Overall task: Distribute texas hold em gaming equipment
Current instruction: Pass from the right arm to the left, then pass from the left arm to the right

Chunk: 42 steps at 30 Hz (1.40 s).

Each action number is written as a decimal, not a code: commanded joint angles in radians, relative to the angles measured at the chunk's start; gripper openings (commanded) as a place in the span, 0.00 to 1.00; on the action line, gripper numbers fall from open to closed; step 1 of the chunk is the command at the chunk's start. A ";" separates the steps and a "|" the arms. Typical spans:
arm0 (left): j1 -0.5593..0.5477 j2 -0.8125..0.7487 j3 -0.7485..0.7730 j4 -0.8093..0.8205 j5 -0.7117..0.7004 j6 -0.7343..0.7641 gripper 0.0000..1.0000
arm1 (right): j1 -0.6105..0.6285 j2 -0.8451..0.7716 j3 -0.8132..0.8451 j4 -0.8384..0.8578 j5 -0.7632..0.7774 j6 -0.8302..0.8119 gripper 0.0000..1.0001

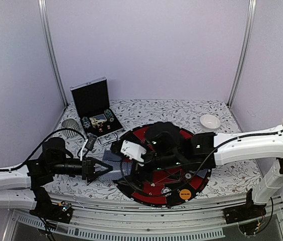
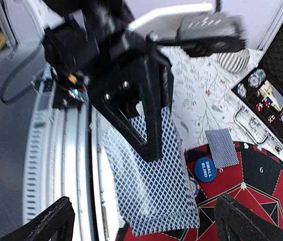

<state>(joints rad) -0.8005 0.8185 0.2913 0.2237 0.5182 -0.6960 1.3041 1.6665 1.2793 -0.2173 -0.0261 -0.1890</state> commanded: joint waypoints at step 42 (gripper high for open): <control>-0.003 -0.045 0.100 0.077 0.104 0.099 0.00 | -0.134 0.023 -0.194 0.661 -0.565 0.661 0.15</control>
<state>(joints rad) -0.8013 0.7666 0.3931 0.2302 0.6224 -0.5930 1.1564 1.6859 1.0443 0.3790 -0.5621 0.4740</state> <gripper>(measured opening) 0.095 0.232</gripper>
